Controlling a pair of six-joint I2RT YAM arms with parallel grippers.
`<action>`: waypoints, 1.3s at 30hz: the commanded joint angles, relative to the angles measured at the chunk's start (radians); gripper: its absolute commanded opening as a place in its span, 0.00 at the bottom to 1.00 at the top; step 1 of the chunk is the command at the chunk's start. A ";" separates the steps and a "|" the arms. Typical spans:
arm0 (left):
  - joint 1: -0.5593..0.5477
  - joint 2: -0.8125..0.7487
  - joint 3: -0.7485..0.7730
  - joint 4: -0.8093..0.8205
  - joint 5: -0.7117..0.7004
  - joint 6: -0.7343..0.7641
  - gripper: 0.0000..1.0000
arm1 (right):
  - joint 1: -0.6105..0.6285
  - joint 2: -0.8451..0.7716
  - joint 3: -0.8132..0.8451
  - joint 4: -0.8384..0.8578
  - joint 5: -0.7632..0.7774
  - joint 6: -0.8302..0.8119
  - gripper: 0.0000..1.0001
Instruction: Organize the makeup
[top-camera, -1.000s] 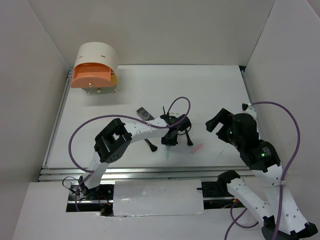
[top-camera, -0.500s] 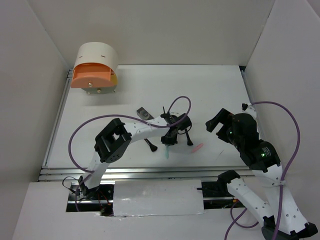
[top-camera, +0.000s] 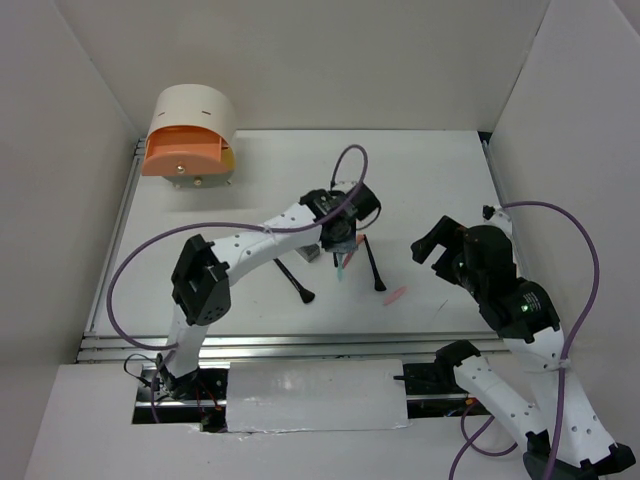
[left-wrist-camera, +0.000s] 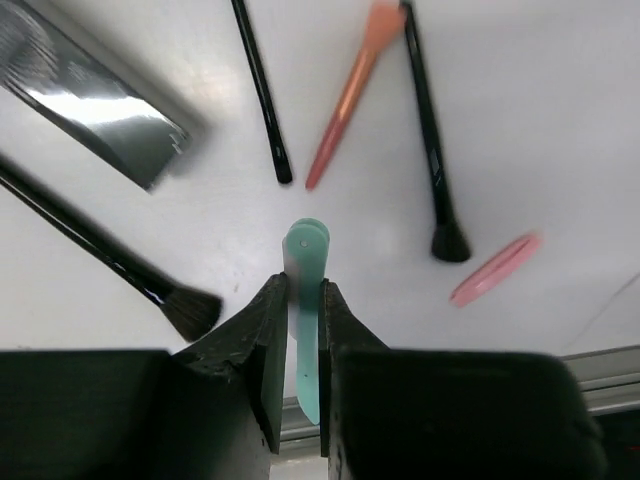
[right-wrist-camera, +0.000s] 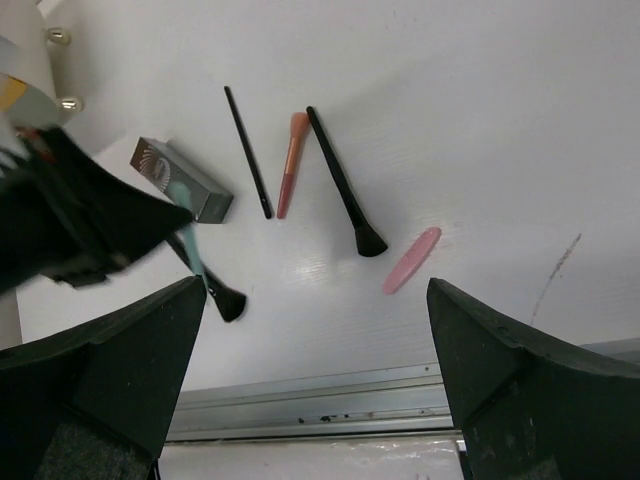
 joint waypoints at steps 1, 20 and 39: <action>0.123 -0.085 0.153 -0.094 -0.065 0.056 0.01 | -0.004 0.010 0.035 0.062 0.013 -0.011 1.00; 0.803 -0.269 0.239 0.327 0.056 0.050 0.04 | -0.003 0.048 0.038 0.087 -0.087 0.005 1.00; 0.962 -0.177 0.117 0.628 -0.030 0.025 0.09 | -0.003 0.106 0.065 0.116 -0.119 0.009 1.00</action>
